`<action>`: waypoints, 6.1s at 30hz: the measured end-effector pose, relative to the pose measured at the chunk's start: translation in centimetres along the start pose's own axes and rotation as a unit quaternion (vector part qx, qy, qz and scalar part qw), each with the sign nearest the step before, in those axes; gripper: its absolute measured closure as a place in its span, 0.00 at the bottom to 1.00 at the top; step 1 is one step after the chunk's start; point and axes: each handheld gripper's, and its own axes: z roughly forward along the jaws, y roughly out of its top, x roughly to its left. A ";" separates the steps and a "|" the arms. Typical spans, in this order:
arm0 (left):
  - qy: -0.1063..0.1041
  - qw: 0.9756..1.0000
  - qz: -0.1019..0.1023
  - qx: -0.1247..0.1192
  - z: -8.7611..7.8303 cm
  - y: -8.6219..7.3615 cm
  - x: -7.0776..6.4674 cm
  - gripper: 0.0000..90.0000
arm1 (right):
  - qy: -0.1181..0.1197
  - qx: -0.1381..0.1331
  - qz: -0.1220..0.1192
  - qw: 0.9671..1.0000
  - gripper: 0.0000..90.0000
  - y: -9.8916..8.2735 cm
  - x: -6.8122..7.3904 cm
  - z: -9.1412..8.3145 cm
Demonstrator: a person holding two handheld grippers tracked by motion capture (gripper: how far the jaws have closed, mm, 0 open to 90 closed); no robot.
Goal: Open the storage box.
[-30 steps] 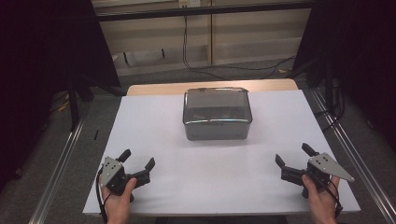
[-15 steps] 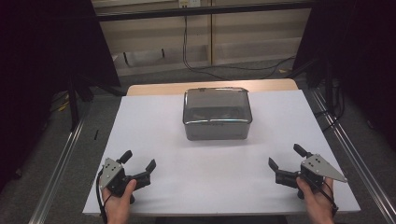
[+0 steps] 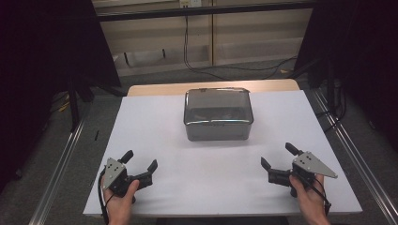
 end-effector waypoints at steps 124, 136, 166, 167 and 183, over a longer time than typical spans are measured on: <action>0.006 1.000 0.014 0.014 0.9 0.1 -0.7 0.04 | -0.042 0.041 -0.590 0.805 0.81 3.8 10.1 14.1; 0.002 1.000 0.019 0.016 0.9 0.1 -0.7 0.04 | -0.042 0.033 -0.602 0.797 0.85 3.9 10.2 14.0; -0.005 1.000 -0.001 0.029 1.7 0.6 0.0 0.04 | -0.046 0.008 -0.586 0.809 0.87 4.9 9.7 13.7; -0.009 0.999 0.001 0.031 1.8 0.7 0.0 0.04 | -0.046 0.009 -0.585 0.810 0.87 4.9 9.8 13.7; -0.041 0.998 0.027 0.040 3.3 2.0 -0.6 0.08 | -0.050 -0.005 -0.580 0.813 0.87 5.3 9.6 13.7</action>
